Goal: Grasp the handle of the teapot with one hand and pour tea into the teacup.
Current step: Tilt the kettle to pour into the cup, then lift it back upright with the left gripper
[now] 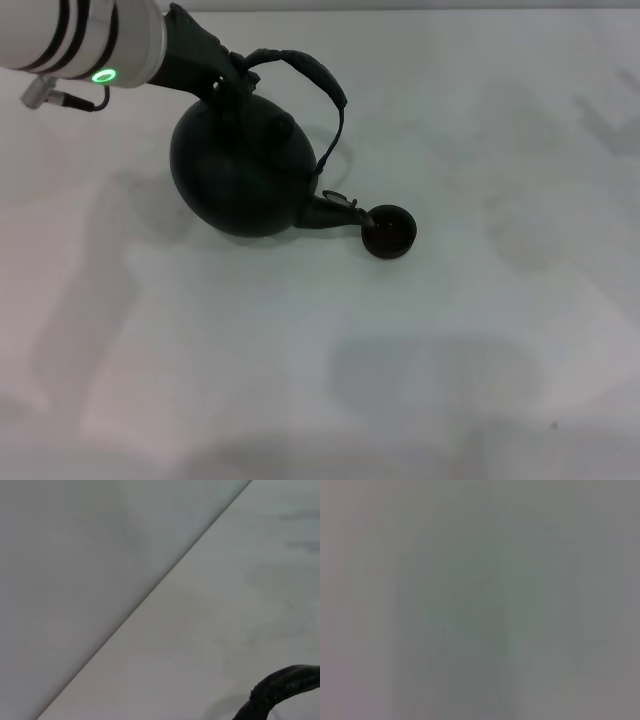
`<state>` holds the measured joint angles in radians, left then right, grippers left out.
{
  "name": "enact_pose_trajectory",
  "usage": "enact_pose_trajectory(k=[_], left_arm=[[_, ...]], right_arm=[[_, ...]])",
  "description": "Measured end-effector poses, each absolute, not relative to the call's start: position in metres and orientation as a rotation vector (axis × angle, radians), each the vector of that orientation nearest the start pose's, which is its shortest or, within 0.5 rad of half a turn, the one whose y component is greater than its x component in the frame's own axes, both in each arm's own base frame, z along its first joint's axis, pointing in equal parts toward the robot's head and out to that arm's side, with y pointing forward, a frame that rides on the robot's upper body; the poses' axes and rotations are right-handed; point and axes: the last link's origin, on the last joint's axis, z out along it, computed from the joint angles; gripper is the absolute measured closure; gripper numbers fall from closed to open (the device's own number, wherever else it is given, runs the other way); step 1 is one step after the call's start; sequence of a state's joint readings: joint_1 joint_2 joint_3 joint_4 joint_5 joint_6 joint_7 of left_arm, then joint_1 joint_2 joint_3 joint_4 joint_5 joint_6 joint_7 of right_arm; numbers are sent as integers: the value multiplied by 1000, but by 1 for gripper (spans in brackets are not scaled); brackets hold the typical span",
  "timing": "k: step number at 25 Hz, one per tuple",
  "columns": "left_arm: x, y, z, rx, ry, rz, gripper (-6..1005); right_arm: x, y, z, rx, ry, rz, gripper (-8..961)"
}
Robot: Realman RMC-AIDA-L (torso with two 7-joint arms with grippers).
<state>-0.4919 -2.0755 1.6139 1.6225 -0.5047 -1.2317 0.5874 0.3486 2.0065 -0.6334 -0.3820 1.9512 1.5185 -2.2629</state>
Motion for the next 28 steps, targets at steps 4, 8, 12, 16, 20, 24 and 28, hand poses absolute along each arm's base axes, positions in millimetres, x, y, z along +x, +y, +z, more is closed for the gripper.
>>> enact_pose_trajectory(k=[4,8,12,16,20,24,28], left_arm=[[-120,363,-2,-2483,-390,252,850],[-116,365,-2,-2484,-391,283,850],[-113,368,-3,-2474,-376,315,850],[-107,371,-5,-2475,-359,334,850],[-103,372,-7,-2470,-344,365,850],[-97,373,-9,-2474,-326,372,850],[-93,373,-10,-2480,-308,379,850]], right_arm=[[321,314,79,-1852,424,1083,92],[320,315,79,-1855,422,1083,94],[318,316,76,-1869,402,1072,96],[317,317,74,-1874,398,1067,97],[317,317,74,-1874,394,1066,97],[316,317,74,-1872,392,1070,96],[317,317,74,-1870,392,1069,96]])
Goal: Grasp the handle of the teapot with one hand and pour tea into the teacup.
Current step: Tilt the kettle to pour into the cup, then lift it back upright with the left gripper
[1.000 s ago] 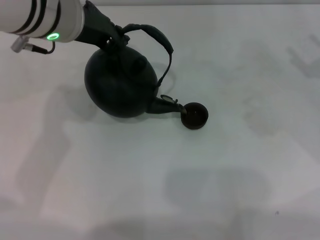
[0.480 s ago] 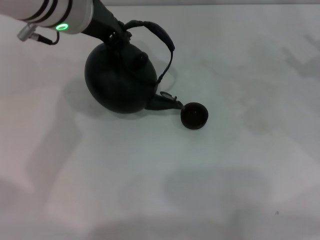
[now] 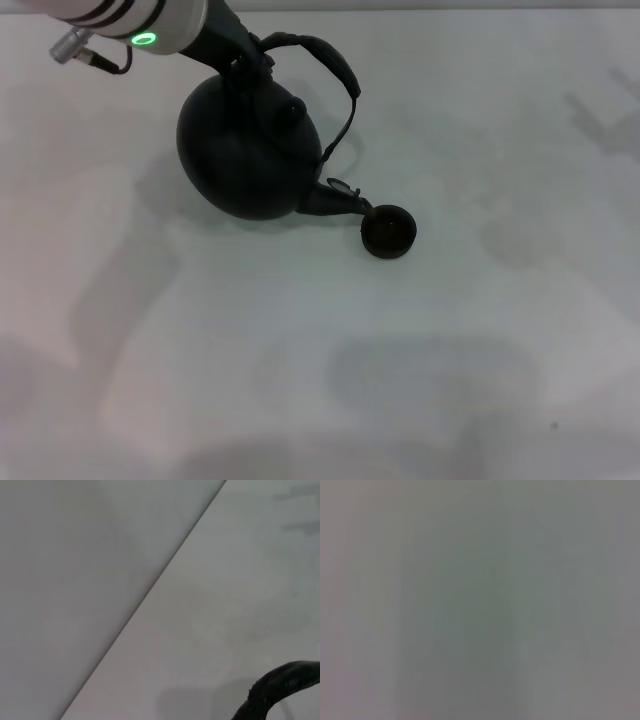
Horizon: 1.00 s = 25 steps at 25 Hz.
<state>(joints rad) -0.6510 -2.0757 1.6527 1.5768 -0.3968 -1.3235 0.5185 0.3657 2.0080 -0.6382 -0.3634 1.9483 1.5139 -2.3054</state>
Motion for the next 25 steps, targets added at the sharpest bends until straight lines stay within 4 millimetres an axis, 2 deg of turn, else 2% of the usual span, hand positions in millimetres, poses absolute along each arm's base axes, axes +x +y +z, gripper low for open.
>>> enact_pose_trajectory(k=[25], left_arm=[[-84,371,-17,-2474,-245,485,851]], right_arm=[[315,320,71,-1875,398,1074,96]])
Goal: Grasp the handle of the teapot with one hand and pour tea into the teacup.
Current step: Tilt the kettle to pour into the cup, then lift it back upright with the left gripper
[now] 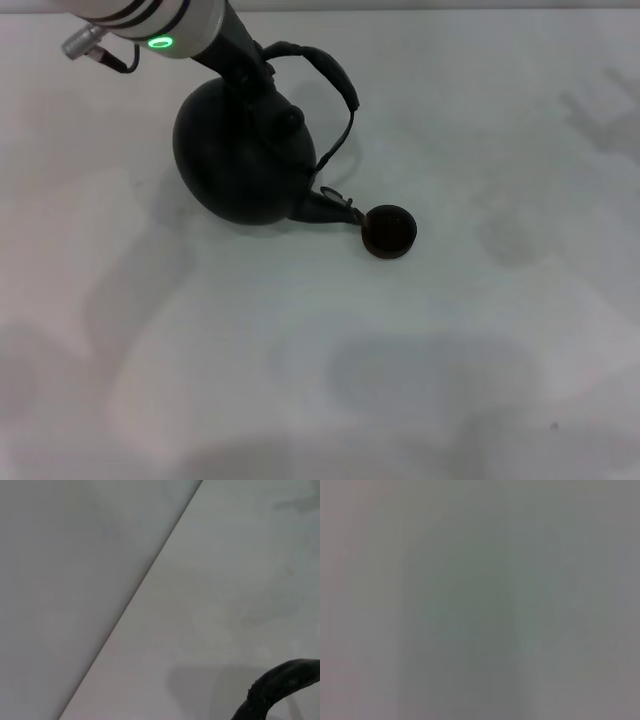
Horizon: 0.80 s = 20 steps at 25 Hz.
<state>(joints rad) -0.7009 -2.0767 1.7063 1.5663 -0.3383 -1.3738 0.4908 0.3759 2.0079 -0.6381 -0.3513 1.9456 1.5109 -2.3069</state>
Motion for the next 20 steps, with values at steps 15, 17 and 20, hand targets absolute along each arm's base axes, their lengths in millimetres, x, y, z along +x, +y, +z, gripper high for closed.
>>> enact_pose_trajectory(k=[15,17,20], left_arm=[[-81,372,-17,-2473,-226,484,852],[-81,373,-17,-2471,-227,482,852],[-81,373,-16,-2469,-228,477,852]], right_arm=[[313,322,70,-1880,394,1077,97],[313,322,70,-1880,397,1076,97],[313,324,68,-1879,407,1071,97]])
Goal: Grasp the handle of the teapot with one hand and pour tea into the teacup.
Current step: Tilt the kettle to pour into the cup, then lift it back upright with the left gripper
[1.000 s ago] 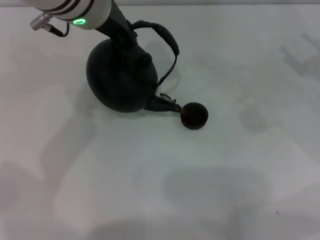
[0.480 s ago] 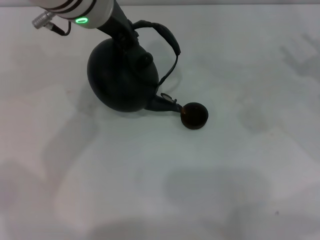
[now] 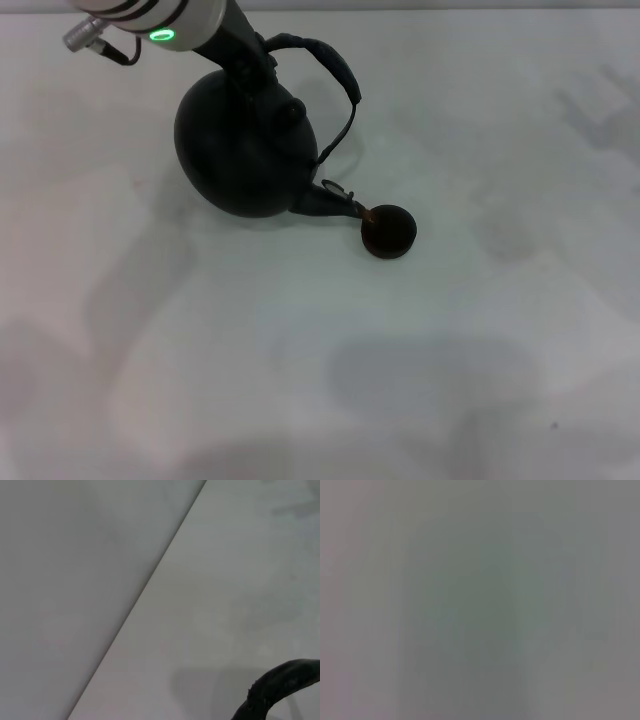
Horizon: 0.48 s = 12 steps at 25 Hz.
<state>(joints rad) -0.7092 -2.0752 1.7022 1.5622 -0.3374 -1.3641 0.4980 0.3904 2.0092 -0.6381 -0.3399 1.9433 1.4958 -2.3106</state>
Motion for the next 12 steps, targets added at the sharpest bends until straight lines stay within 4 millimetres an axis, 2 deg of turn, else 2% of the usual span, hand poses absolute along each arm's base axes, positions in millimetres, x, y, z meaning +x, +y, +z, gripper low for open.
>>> enact_pose_trajectory(k=[5,12], left_arm=[[-83,376,-15,-2458,-241,420,852],[-82,377,-7,-2488,-330,240,852]], right_arm=[[313,325,67,-1878,405,1063,97],[315,326,67,-1872,418,1047,96]])
